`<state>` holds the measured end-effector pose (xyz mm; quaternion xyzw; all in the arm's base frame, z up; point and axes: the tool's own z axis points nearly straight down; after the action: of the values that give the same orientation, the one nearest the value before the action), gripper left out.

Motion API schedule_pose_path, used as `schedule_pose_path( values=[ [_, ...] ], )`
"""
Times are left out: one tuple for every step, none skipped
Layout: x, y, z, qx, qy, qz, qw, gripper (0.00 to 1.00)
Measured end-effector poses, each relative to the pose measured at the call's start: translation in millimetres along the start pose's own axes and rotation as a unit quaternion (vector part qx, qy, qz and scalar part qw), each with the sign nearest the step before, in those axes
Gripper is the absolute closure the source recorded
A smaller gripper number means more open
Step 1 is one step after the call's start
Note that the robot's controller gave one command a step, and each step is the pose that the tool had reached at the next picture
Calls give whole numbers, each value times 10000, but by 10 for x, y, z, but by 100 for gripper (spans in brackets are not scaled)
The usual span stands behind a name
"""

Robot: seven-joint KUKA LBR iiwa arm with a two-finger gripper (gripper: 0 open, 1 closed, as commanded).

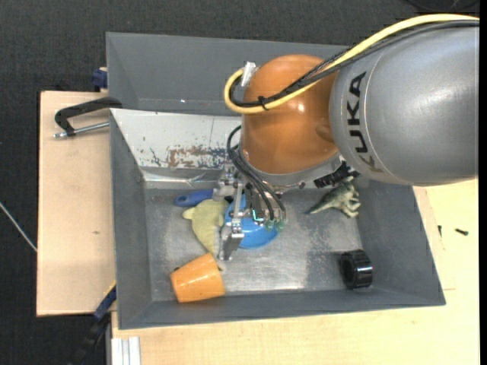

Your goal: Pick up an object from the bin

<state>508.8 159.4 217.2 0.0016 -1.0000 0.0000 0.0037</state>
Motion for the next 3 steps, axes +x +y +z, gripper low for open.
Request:
schedule_pose_path(
  values=[
    [-85,-697,1123,10,-3,340,9994,0],
    [-98,-665,1077,-8,-40,318,9995,100],
    [-161,-596,315,-22,-99,394,9992,100]
  ],
)
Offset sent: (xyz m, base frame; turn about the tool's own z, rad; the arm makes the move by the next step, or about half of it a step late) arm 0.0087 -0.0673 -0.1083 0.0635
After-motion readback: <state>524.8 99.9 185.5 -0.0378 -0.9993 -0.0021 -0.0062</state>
